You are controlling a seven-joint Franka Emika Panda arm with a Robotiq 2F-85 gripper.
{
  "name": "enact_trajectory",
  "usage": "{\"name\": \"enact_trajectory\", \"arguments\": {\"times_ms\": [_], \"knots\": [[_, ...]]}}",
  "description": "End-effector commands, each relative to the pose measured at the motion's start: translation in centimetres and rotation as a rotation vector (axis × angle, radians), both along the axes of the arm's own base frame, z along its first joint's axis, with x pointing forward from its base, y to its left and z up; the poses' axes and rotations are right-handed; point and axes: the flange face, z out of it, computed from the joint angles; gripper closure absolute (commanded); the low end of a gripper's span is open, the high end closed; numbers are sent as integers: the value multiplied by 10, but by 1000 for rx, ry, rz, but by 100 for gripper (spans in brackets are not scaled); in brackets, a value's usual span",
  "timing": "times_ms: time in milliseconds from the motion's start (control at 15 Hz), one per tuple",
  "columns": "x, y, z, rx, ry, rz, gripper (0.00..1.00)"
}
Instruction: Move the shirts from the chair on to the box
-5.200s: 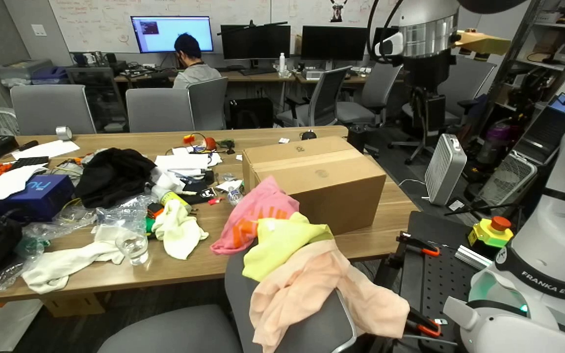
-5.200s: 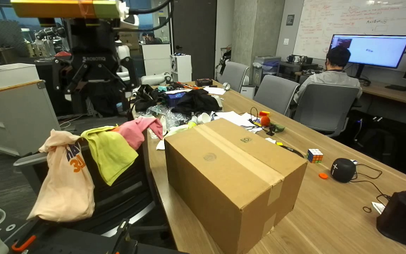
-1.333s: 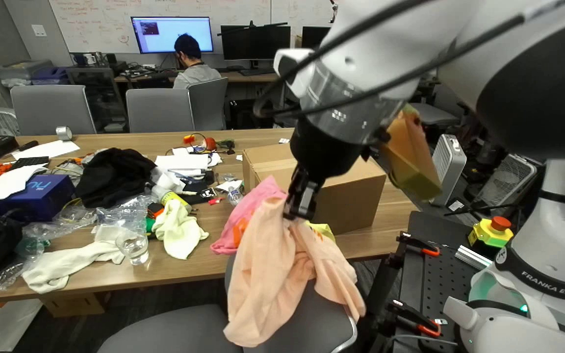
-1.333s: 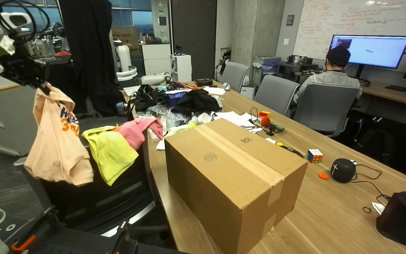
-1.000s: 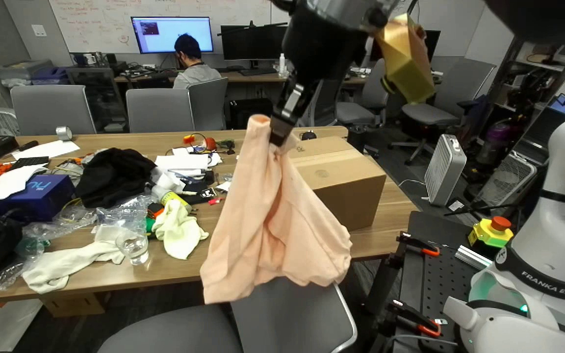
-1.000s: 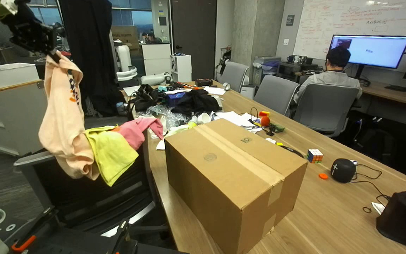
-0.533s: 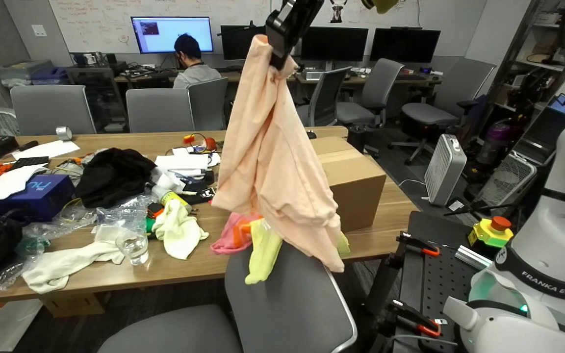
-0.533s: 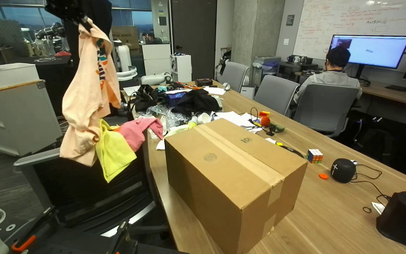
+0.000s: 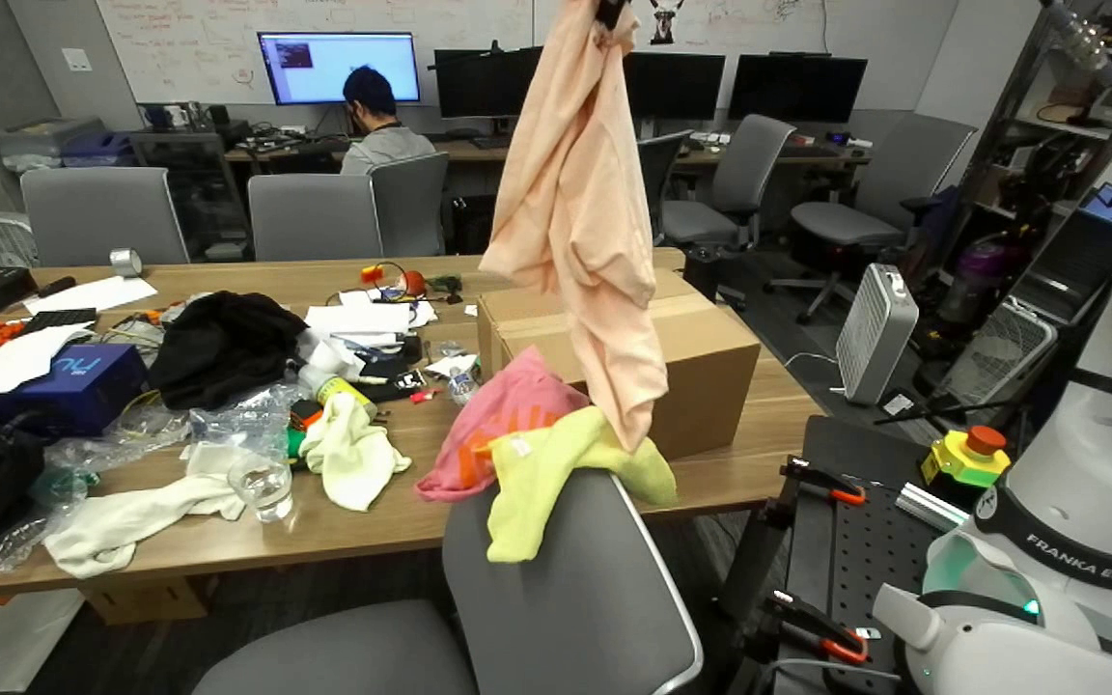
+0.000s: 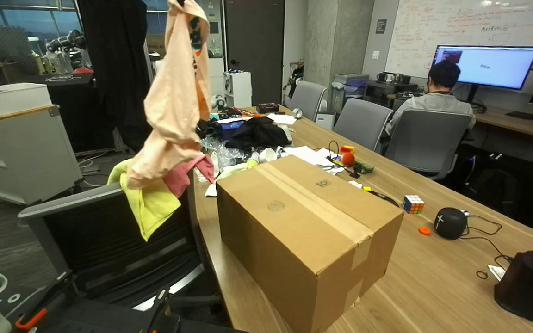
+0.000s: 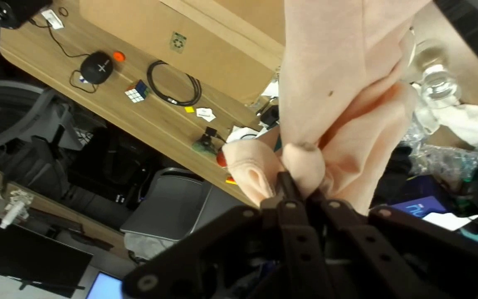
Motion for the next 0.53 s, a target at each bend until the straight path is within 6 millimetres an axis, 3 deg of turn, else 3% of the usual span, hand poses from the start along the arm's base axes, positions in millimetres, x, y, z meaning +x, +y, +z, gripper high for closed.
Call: {"name": "enact_trajectory", "arguments": {"times_ms": [0, 200, 467], "knots": [[9, -58, 26, -27, -26, -124, 99], [20, -101, 22, -68, -10, -222, 99], [39, -142, -1, -153, 24, -341, 99]]}}
